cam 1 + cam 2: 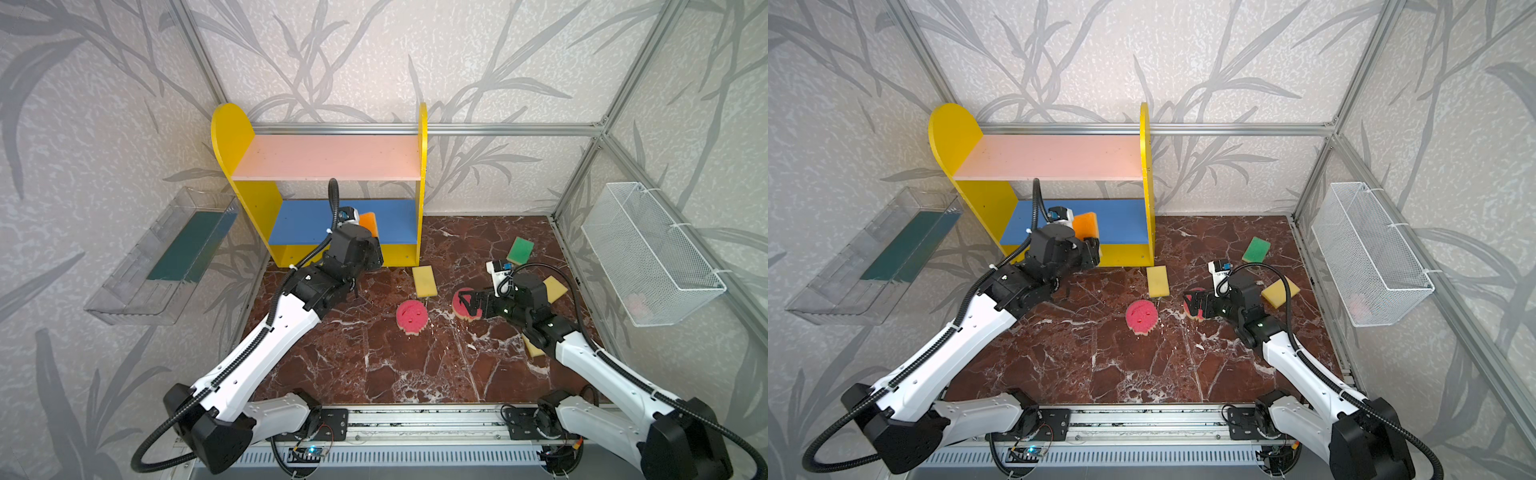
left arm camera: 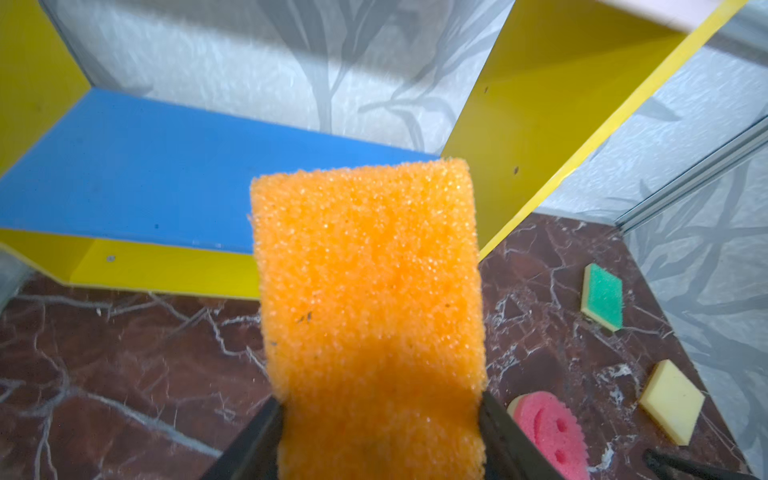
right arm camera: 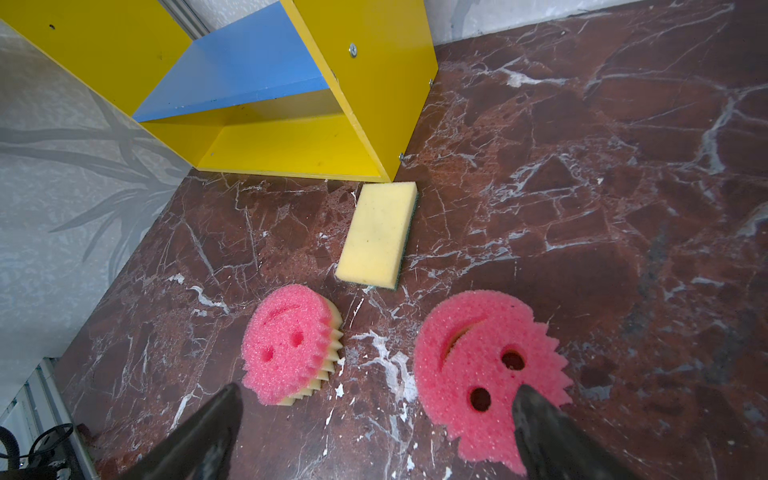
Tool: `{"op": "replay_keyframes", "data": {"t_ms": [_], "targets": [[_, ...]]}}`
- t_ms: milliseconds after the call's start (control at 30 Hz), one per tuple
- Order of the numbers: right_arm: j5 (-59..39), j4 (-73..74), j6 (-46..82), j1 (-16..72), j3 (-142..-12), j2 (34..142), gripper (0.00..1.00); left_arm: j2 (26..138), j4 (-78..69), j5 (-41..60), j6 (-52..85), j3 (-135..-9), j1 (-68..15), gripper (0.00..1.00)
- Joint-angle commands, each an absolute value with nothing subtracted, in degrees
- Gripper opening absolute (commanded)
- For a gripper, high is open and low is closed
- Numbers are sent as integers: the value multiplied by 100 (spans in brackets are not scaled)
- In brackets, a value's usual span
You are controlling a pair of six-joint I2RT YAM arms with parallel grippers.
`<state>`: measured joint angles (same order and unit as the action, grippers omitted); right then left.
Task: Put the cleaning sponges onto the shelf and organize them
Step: 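Carry the orange sponge onto the blue shelf and release it with the left gripper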
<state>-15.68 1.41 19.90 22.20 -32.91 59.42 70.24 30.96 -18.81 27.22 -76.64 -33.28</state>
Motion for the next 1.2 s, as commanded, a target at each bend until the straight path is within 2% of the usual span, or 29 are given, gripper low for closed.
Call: {"op": "replay_keyframes", "data": {"t_ms": [0,233,533,767,1167], "targets": [[-1613,105,1984,2250,-3217,5779,99,7473,3607,-1961,2221,-7866,-3336,61],[-1662,218,2082,2254,-3158,5802,99,7997,2488,-1505,2217,-7465,-3186,61],[-1766,411,2128,2616,-3287,6411,99,8807,693,-954,2146,-7166,-2705,61],[-1659,435,2096,2715,-3331,6550,99,9724,31,-590,2165,-7545,-2457,61],[-1600,474,2066,2799,-3417,6765,99,11002,125,-346,1898,-8967,-2357,60]]}}
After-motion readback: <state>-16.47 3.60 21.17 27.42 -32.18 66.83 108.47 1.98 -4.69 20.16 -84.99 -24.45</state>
